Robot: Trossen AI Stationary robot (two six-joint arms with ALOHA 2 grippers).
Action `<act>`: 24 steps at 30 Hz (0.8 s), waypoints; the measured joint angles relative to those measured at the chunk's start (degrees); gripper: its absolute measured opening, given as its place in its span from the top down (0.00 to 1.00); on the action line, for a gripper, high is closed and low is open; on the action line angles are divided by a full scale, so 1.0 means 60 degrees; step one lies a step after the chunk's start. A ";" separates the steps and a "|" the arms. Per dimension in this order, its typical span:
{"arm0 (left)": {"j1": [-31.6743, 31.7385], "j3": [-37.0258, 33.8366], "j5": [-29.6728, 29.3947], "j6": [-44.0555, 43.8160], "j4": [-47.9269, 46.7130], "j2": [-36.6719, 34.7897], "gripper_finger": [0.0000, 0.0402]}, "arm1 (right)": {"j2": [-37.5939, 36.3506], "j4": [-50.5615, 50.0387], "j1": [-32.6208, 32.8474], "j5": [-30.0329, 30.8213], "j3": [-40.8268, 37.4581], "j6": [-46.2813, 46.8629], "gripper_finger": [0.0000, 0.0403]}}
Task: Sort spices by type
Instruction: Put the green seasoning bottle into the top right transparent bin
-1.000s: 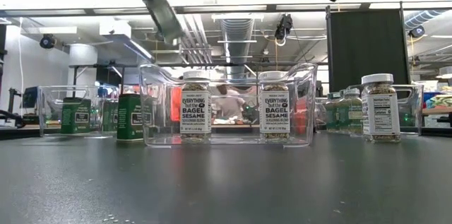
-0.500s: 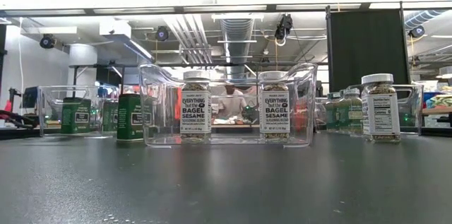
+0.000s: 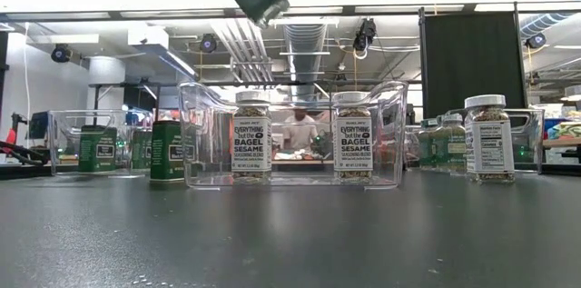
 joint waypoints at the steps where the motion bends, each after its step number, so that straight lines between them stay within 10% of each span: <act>1: 0.0017 0.0078 0.0001 0.0007 0.0044 0.0126 0.52 | 0.0000 -0.0004 -0.0096 -0.0334 0.0004 0.0016 0.20; 16: 0.0103 0.1748 0.0026 0.0711 0.0193 0.1277 0.51 | 0.0375 -0.0040 -0.0436 -0.1164 -0.0011 -0.0077 0.22; 24: 0.0117 0.2004 0.0075 0.0714 0.0044 0.1421 0.51 | 0.0361 -0.0157 -0.0425 -0.1192 -0.0011 -0.0158 0.50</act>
